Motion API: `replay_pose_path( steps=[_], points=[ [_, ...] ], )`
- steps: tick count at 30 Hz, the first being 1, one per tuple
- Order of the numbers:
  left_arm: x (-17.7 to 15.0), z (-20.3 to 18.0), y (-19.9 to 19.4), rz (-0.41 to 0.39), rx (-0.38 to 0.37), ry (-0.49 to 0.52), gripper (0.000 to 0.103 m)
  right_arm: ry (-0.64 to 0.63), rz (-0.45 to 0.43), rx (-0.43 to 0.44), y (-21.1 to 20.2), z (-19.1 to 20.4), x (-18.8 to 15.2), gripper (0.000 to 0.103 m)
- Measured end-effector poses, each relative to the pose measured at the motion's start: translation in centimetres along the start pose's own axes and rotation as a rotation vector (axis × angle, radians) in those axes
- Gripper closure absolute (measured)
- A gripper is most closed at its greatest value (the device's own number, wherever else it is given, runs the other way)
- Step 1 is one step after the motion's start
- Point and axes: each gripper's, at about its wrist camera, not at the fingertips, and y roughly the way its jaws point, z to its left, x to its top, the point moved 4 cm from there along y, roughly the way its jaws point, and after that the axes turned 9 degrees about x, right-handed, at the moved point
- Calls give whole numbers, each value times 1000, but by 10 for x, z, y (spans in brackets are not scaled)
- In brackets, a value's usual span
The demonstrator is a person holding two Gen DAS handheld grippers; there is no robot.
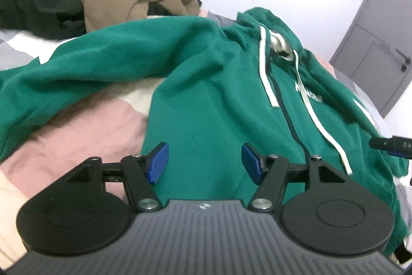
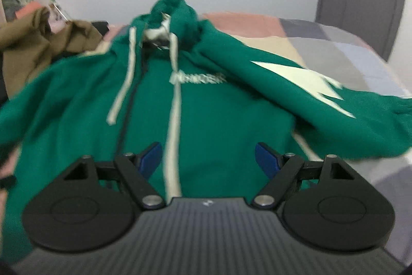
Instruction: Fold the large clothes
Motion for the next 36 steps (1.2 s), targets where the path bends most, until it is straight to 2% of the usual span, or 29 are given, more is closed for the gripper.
replay_pose_path(
  steps=[5, 10, 13, 16, 20, 24, 25, 27, 28, 30, 33, 36],
  points=[
    [-13, -7, -2, 41, 0, 37, 35, -29, 59, -40, -16, -31, -24, 23],
    [-23, -1, 7, 130, -32, -9, 35, 27, 163, -87, -6, -72, -50, 23],
    [-28, 1, 11, 152, -28, -15, 35, 130, 144, -31, -7, -85, -52, 23],
    [-28, -1, 12, 155, -20, 0, 35, 64, 155, -14, -2, -79, -56, 23],
    [-29, -5, 13, 153, -3, 19, 35, 106, 219, 62, 16, -82, -61, 21],
    [-30, -7, 12, 146, 5, 40, 35, 139, 227, 117, 14, -80, -61, 23],
    [-30, -7, 12, 147, 5, 40, 35, 148, 227, 136, 12, -79, -61, 27],
    [-29, -7, 12, 148, 3, 32, 35, 152, 225, 168, 8, -76, -62, 45],
    [-29, -6, 12, 149, 2, 28, 35, 149, 228, 175, 6, -75, -62, 50],
    [-28, -7, 13, 148, 2, 27, 35, 128, 234, 189, 3, -69, -63, 77],
    [-27, -6, 10, 145, -1, 18, 35, 100, 220, 199, -6, -62, -62, 91],
    [-25, -6, 3, 137, -16, 6, 35, 109, 189, 196, -18, -59, -60, 95]
  ],
)
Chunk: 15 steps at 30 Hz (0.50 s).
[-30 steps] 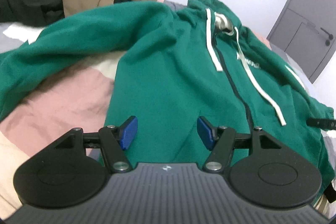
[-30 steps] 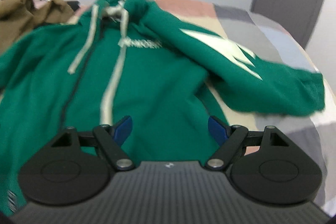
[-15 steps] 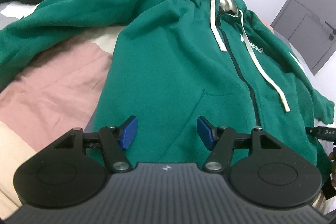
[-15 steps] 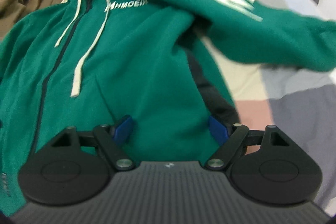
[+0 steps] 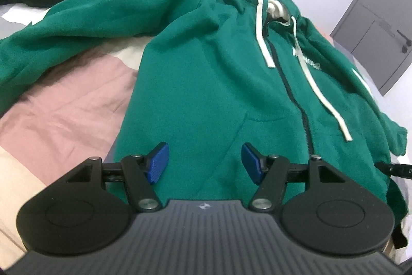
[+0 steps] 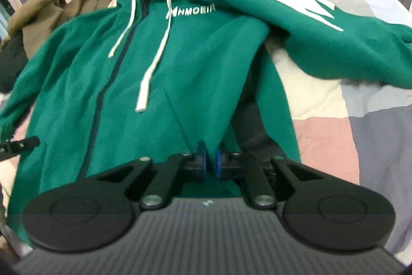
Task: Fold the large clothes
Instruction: 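Grasp the sleeve cuff nearest the right tool with the right tool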
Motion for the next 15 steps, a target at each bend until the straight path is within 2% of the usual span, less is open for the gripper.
replay_pose_path(
  steps=[3, 7, 10, 11, 12, 13, 14, 15],
  points=[
    [0, -1, -9, -15, -20, -3, 35, 33, -14, -11, -10, -3, -2, 95],
    [-1, -5, -13, -19, -28, 1, 35, 94, 27, -26, -7, -14, -9, 95],
    [0, -5, -14, -27, -26, 6, 35, 146, -1, 3, -12, -20, -5, 90],
    [0, -5, -14, -31, -22, 3, 35, 171, -19, 19, -15, -23, -3, 83],
    [-1, -4, -14, -34, -20, -1, 35, 194, -35, 24, -19, -26, -1, 69],
    [0, -3, -15, -36, -21, -7, 35, 216, -53, 29, -23, -31, 1, 59],
    [0, -2, -16, -39, -22, -12, 35, 238, -75, 33, -28, -33, 2, 43],
    [-1, -2, -17, -44, -20, -14, 35, 263, -105, 44, -34, -38, 5, 36]
  ],
)
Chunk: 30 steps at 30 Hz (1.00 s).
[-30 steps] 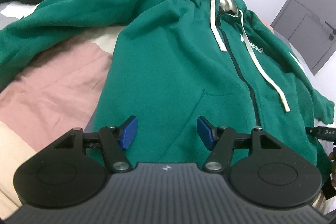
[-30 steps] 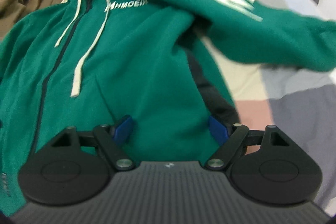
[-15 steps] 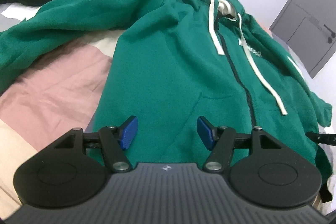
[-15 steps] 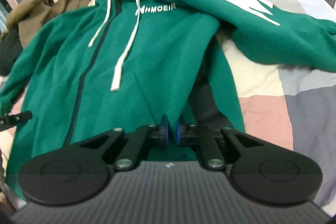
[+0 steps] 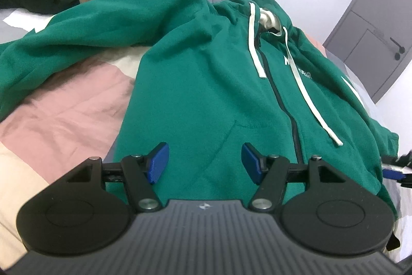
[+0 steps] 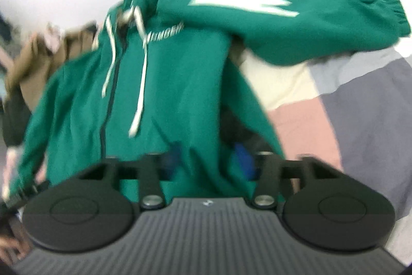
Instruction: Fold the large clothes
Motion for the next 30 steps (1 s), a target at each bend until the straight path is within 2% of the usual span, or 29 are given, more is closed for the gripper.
replay_pose_path(
  steps=[2, 5, 8, 10, 12, 14, 17, 19, 20, 22, 23, 24, 26, 30],
  points=[
    [1, -1, -1, -15, 5, 4, 35, 31, -65, 15, -10, -11, 13, 35],
    [2, -5, -5, -46, 5, 22, 35, 54, -142, -30, -19, -41, 33, 35],
    [3, -7, -7, -61, -5, 13, 35, 140, -214, -96, -19, -92, 48, 35],
    [4, -9, -6, -68, -8, 7, 35, 242, -251, -136, -15, -129, 53, 32],
    [5, -12, -5, -75, -5, 12, 35, 377, -287, -124, -7, -167, 56, 35],
    [6, -16, -3, -83, 2, 24, 35, 436, -351, -66, 0, -192, 62, 35],
    [9, -22, 4, -80, 16, 38, 35, 429, -467, -11, 5, -209, 83, 32],
    [12, -26, 9, -75, 19, 36, 35, 405, -503, -10, 12, -216, 101, 34],
    [13, -27, 10, -74, 22, 33, 35, 401, -510, -16, 17, -222, 111, 36],
    [16, -30, 13, -73, 27, 25, 35, 392, -530, -47, 25, -234, 131, 58],
    [17, -30, 15, -73, 35, 18, 35, 387, -533, -68, 27, -241, 141, 78],
    [18, -31, 17, -70, 41, 11, 35, 382, -531, -92, 29, -247, 152, 88],
    [22, -32, 22, -65, 55, -3, 35, 343, -544, -127, 28, -257, 174, 94],
    [29, -34, 33, -62, 84, -8, 35, 257, -599, -231, 19, -277, 215, 96]
  ],
)
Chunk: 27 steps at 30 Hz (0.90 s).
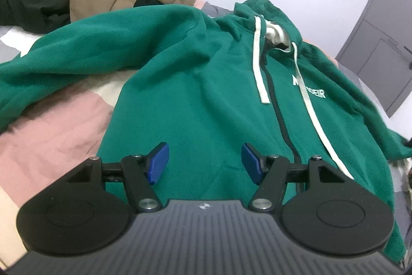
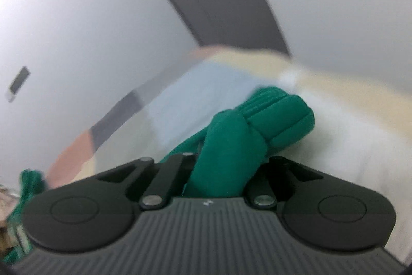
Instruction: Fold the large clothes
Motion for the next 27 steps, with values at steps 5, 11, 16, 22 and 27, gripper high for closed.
replay_pose_path(
  steps=[5, 11, 16, 22, 27],
  points=[
    [11, -7, 17, 14, 25, -16, 35, -64, -86, -143, 24, -26, 52, 96],
    [19, -15, 42, 47, 54, -7, 35, -166, -75, -211, 54, -29, 67, 96],
    [25, -17, 46, 39, 56, -9, 35, -200, -107, -206, 48, -12, 73, 96],
    [32, -15, 35, 21, 36, -24, 35, -367, -158, -116, 0, 72, 76, 96],
    [31, -8, 6, -26, 4, -21, 35, -545, -241, 31, -63, 185, 76, 96]
  ],
)
